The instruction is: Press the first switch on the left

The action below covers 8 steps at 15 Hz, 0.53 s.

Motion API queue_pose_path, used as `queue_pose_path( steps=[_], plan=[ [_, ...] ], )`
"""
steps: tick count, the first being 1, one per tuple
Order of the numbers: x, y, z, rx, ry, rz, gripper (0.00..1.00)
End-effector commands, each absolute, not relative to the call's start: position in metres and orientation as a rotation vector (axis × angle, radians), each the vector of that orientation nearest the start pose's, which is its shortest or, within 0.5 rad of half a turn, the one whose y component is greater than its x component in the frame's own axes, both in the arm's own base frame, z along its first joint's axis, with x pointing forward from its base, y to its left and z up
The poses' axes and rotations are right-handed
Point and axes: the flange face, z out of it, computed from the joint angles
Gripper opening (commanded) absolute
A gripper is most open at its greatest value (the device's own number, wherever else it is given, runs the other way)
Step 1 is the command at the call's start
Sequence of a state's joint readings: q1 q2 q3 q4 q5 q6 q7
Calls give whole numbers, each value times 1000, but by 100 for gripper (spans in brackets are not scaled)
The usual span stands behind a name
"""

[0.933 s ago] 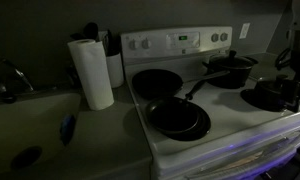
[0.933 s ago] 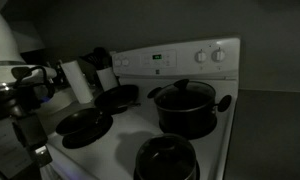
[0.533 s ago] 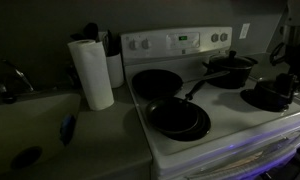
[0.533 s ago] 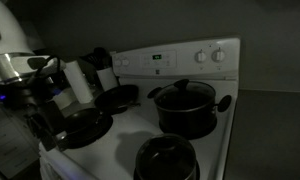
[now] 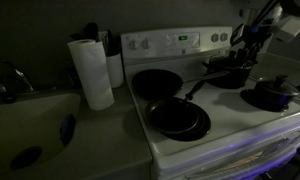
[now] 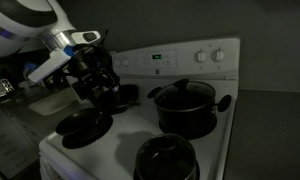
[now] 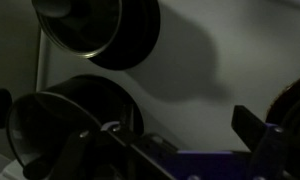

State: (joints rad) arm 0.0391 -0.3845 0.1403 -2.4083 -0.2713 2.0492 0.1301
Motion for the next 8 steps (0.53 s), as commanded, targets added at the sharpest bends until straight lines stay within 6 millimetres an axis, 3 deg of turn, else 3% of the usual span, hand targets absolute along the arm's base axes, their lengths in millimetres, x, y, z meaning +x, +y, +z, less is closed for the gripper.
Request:
queue_pose_path(
  steps=[1, 8],
  plan=[
    [484, 87, 462, -3370, -411, -266, 100],
    [563, 161, 473, -3252, -634, -589, 100]
  ],
)
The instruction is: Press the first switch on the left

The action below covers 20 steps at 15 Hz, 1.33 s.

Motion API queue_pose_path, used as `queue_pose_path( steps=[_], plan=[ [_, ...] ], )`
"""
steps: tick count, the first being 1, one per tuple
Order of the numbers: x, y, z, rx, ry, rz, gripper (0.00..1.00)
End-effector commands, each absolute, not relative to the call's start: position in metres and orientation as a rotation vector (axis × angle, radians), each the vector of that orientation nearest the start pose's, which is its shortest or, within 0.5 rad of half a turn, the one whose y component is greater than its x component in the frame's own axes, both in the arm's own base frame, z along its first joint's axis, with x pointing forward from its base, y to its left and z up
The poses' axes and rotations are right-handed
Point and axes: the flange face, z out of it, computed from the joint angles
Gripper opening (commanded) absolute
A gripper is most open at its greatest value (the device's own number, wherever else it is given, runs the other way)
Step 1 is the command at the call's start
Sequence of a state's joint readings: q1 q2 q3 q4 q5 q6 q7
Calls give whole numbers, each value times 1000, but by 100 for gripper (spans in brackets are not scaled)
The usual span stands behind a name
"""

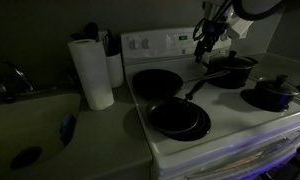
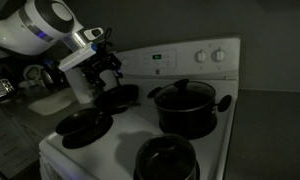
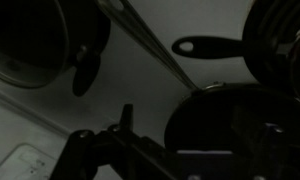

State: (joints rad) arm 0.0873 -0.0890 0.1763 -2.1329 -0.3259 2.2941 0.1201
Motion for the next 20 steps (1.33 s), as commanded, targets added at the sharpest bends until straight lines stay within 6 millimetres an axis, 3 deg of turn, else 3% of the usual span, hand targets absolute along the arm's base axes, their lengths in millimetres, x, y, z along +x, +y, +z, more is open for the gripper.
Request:
queue_pose_path(
  steps=[1, 2, 8, 14, 20],
  plan=[
    [573, 169, 476, -3221, -623, -638, 100],
    [549, 157, 476, -3248, -598, -575, 100],
    [555, 161, 470, -3228, -576, -631, 100],
    [604, 198, 469, -3084, -646, -801, 100],
    [656, 241, 488, -2947, -639, -828, 100]
  ],
)
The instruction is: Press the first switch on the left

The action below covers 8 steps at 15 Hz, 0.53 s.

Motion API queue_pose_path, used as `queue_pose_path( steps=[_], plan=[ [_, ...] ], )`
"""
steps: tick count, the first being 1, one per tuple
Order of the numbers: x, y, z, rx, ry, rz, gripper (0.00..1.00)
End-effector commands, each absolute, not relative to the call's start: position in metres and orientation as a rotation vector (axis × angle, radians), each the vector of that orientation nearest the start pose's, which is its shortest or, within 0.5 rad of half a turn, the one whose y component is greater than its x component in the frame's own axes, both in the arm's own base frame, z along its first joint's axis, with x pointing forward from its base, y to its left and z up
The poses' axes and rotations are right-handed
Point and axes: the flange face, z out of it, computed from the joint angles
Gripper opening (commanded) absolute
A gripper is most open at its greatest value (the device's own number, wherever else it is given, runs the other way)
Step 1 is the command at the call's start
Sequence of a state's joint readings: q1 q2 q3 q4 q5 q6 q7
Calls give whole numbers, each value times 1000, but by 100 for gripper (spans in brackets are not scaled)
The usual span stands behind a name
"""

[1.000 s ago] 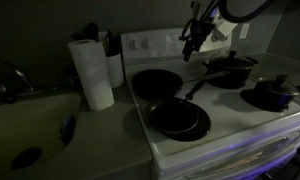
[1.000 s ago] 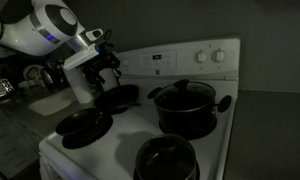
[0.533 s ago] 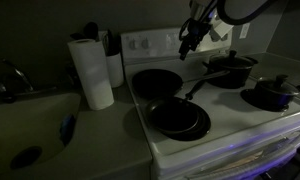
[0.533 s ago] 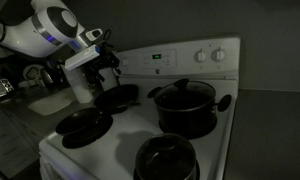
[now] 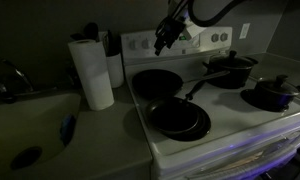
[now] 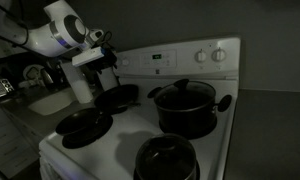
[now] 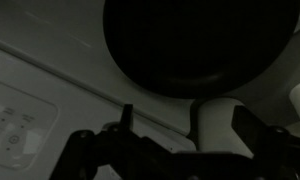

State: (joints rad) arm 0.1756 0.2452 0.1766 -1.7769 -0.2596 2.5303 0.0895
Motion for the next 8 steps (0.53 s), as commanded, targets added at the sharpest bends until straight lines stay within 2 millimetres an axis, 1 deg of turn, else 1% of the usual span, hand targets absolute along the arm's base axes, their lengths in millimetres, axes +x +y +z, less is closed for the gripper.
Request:
queue_pose_path(
  steps=[1, 2, 4, 6, 7, 8],
  plan=[
    [662, 246, 494, -2924, -623, -829, 88],
    [668, 251, 501, -2905, -606, -829, 73],
    [678, 259, 515, -2878, -594, -843, 58],
    [688, 267, 528, -2839, -604, -912, 44],
    [693, 270, 531, -2818, -617, -951, 38],
    [697, 272, 533, -2804, -622, -975, 30]
  ],
)
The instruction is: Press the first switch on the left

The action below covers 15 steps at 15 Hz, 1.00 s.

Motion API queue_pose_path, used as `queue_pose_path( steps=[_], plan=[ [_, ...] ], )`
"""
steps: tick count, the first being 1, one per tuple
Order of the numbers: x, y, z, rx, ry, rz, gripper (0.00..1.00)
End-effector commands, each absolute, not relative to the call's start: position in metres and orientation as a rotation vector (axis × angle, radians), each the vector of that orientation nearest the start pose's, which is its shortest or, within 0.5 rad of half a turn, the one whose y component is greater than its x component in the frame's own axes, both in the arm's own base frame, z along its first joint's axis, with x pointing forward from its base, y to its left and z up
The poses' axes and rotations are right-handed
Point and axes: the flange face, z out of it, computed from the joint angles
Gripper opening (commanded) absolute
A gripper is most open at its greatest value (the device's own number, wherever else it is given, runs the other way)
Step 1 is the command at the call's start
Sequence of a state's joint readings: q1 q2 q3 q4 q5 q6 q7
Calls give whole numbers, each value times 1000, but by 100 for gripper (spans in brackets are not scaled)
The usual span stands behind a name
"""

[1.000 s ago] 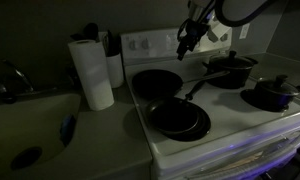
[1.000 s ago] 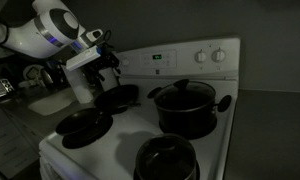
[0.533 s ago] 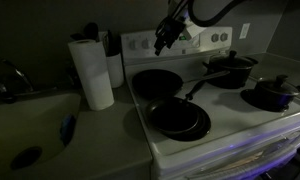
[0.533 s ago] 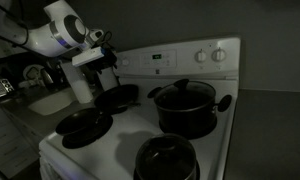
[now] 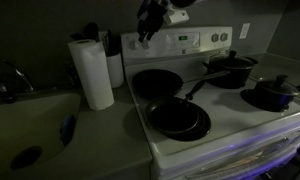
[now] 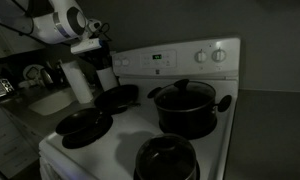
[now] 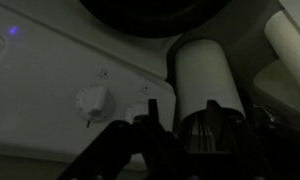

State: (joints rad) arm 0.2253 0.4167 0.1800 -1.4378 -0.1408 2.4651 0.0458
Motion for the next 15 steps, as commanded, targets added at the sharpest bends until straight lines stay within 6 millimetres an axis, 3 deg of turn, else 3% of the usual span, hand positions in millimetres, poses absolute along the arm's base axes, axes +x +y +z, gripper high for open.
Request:
queue_pose_path(
  steps=[1, 4, 15],
  plan=[
    [704, 272, 533, -2795, -614, -998, 24],
    [721, 268, 527, -2784, -610, -1036, 1],
    [771, 265, 499, -2699, -634, -1104, 0]
  ],
)
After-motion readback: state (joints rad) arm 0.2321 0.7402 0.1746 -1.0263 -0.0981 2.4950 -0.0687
